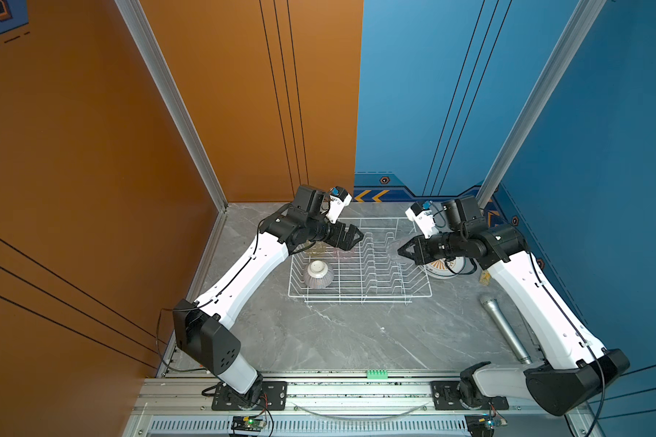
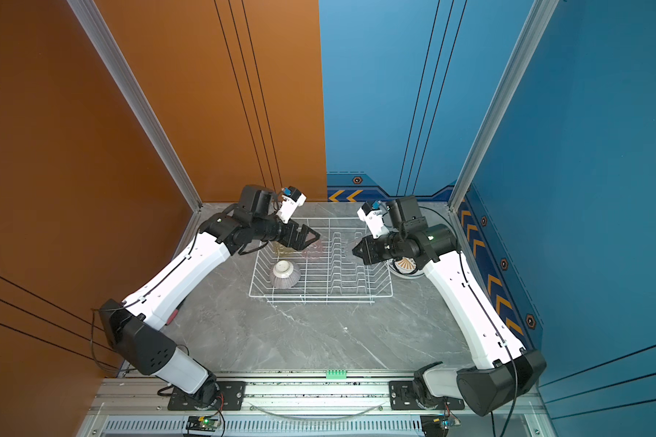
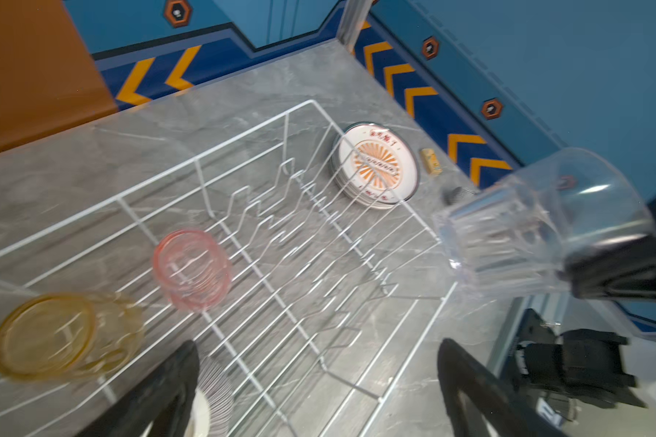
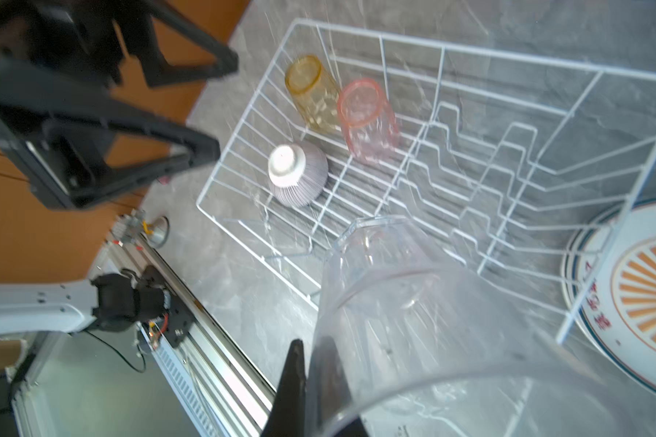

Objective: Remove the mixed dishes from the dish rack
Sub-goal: 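Carry the clear glass toward the robot with the right gripper while the left releases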

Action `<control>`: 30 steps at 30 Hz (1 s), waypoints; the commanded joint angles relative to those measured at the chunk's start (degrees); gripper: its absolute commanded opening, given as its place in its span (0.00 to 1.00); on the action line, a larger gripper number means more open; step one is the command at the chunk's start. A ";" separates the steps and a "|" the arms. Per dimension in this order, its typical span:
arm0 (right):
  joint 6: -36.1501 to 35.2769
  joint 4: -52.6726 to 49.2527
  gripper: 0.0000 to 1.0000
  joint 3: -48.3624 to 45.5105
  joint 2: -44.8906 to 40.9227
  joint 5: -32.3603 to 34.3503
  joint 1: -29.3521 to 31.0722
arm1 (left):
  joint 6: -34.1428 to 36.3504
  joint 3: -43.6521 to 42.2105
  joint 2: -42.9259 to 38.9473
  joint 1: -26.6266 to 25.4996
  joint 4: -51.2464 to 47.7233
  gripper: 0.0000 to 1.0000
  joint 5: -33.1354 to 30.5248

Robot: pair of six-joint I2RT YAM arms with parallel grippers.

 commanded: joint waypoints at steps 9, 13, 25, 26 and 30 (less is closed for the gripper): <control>3.27 -16.26 0.00 -10.27 -5.85 10.62 13.60 | 3.22 -1.11 0.22 -0.69 -7.09 0.97 -15.23; 6.50 -14.97 0.00 -16.18 -6.72 10.97 18.73 | 3.38 -1.95 0.33 -1.58 -7.13 0.98 -18.37; 11.76 -3.81 0.00 -29.58 -5.58 14.32 19.94 | 2.06 -6.13 0.71 -4.39 -2.15 0.99 -16.63; 12.17 -2.84 0.00 -30.09 -5.43 14.55 19.86 | 2.01 -6.34 0.77 -4.43 -1.71 0.99 -16.69; 13.51 -0.48 0.00 -30.61 -2.21 16.43 19.81 | 2.36 -6.17 1.31 -4.53 -0.90 0.99 -16.43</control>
